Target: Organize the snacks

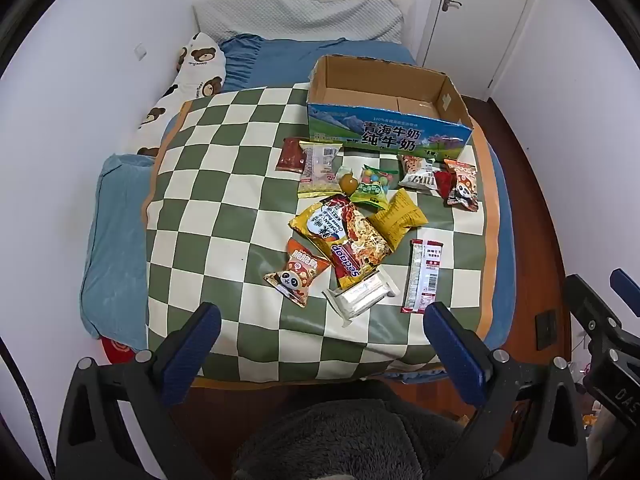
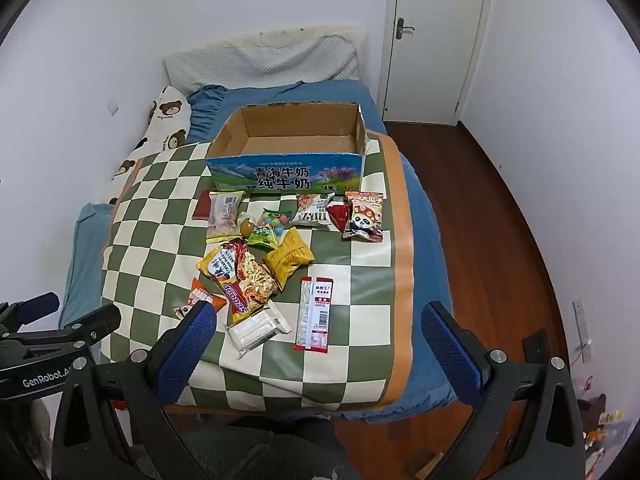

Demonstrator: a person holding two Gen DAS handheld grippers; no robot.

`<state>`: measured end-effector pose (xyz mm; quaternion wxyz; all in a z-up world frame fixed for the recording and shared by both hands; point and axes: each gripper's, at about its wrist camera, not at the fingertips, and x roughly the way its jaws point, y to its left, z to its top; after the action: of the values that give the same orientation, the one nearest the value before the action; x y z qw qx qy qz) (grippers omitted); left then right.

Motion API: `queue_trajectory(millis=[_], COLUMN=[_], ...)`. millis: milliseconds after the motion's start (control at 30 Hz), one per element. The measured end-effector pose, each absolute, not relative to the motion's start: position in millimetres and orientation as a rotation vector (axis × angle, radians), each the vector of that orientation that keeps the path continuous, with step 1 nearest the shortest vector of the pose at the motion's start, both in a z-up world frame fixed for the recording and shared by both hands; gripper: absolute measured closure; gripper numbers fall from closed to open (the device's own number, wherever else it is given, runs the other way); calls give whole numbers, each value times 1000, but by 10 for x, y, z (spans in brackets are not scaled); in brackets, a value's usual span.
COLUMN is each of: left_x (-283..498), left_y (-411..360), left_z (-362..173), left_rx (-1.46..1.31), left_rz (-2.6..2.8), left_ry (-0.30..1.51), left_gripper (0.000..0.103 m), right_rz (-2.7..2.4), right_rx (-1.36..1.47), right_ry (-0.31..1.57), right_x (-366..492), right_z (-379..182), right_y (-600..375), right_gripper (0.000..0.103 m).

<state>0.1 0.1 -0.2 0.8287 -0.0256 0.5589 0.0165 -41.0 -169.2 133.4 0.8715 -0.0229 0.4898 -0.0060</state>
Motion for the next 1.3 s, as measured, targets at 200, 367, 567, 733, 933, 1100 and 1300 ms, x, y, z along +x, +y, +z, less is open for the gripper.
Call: queue_trajectory(millis=[200, 367, 567, 733, 933, 1100, 1300], left_x=[0, 3, 2, 6, 0, 5, 16], left_y=[14, 4, 1, 6, -16, -16, -76], left_z=[-4, 0, -2, 1, 44, 41, 162], left_rx=[-51, -49, -48, -51, -49, -50, -52], left_rz=[35, 39, 40, 41, 40, 41, 40], left_ry=[1187, 1182, 1185, 1182, 1178, 1175, 1171], left_gripper=[0, 0, 0, 0, 0, 0, 0], right_rz=[-19, -17, -17, -15, -12, -13, -16], right_rx=[-62, -64, -61, -60, -55, -54, -53], right_ry=[1030, 1030, 1029, 1030, 1029, 1028, 1024], right_x=[-407, -443, -454, -454, -459, -491, -513], right_z=[1313, 1292, 1323, 1323, 1314, 1313, 1334], right_y=[-1688, -1660, -1682, -1689, -1695, -1683, -1675], right_gripper=[0, 0, 0, 0, 0, 0, 0])
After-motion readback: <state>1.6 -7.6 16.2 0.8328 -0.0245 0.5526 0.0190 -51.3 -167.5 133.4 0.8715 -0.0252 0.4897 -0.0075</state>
